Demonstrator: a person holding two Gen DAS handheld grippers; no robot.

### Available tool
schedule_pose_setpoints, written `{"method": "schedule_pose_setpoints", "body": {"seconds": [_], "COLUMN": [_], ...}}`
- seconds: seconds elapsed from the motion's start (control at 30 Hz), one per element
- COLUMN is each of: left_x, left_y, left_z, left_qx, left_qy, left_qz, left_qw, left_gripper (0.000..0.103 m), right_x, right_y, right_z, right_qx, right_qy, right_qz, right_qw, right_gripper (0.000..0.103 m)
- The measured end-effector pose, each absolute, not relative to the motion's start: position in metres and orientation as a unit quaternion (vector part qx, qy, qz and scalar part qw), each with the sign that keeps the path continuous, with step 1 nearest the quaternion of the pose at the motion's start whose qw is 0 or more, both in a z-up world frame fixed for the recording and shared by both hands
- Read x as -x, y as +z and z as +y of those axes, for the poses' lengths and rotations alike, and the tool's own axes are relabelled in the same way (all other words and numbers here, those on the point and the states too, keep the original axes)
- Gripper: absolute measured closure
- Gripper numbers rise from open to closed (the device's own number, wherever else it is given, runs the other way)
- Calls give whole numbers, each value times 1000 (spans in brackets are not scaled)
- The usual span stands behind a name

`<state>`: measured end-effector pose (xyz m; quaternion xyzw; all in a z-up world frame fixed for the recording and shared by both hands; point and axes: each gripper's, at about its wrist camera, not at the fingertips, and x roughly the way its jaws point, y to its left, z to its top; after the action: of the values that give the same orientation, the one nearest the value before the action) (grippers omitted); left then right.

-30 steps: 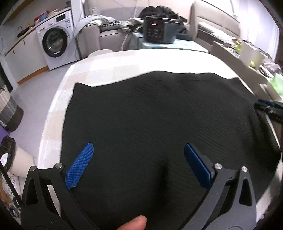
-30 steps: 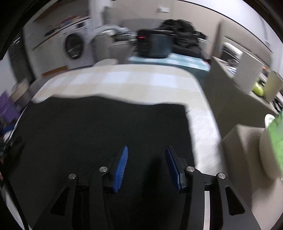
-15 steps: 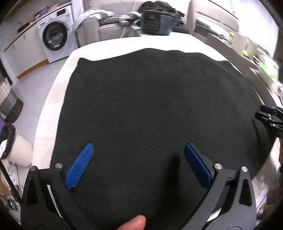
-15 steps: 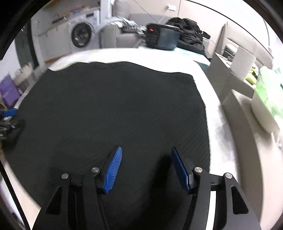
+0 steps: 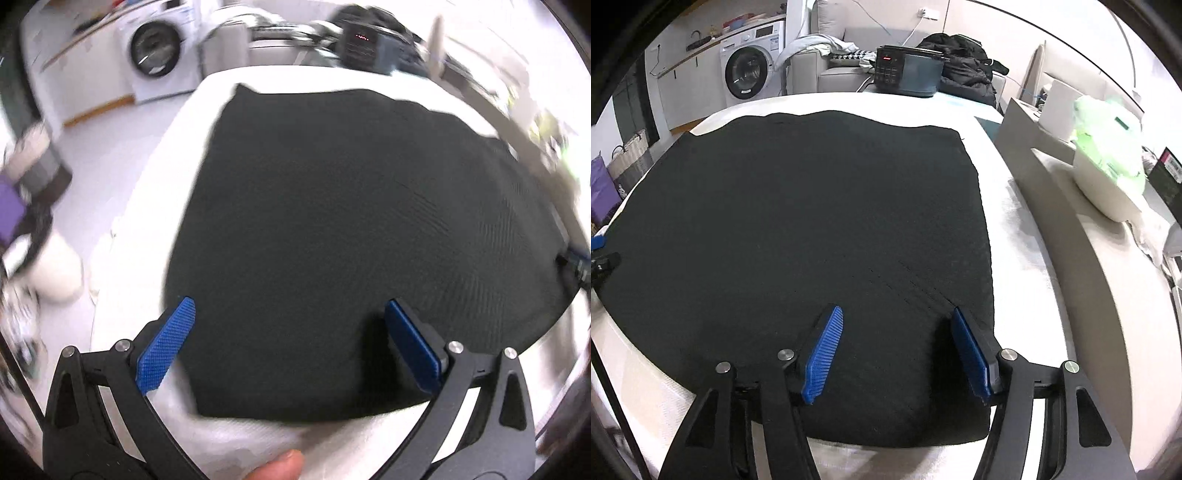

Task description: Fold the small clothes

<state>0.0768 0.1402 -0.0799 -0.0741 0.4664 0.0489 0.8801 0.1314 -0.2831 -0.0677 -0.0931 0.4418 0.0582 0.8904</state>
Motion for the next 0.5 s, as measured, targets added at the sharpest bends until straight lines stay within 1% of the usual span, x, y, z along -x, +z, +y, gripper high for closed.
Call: {"method": "schedule_pose_setpoints", "body": {"seconds": [0.07, 0.2, 0.27, 0.4, 0.43, 0.5], "left_x": [-67, -49, -41, -32, -32, -30], "left_y": [-80, -87, -87, -83, -84, -85], "left_z": [149, 159, 162, 169, 170, 173], "left_qx": [94, 108, 107, 113, 117, 135], "left_qy": [67, 95, 98, 95, 92, 79], "left_qz": [459, 469, 470, 460, 459, 463], "left_qw": [881, 872, 871, 876, 876, 873], "left_gripper": [1, 1, 1, 2, 4, 17], "right_x": [-129, -125, -120, -115, -112, -105], "right_y": [-68, -77, -77, -71, -69, -65], "right_z": [-268, -230, -227, -216, -210, -186], "right_qx": [85, 119, 138, 134, 133, 127], "right_qy": [90, 126, 117, 131, 142, 182], "right_qz": [441, 439, 429, 429, 425, 418], "right_qw": [889, 882, 885, 884, 884, 881], "right_gripper": [40, 40, 40, 40, 40, 40]}}
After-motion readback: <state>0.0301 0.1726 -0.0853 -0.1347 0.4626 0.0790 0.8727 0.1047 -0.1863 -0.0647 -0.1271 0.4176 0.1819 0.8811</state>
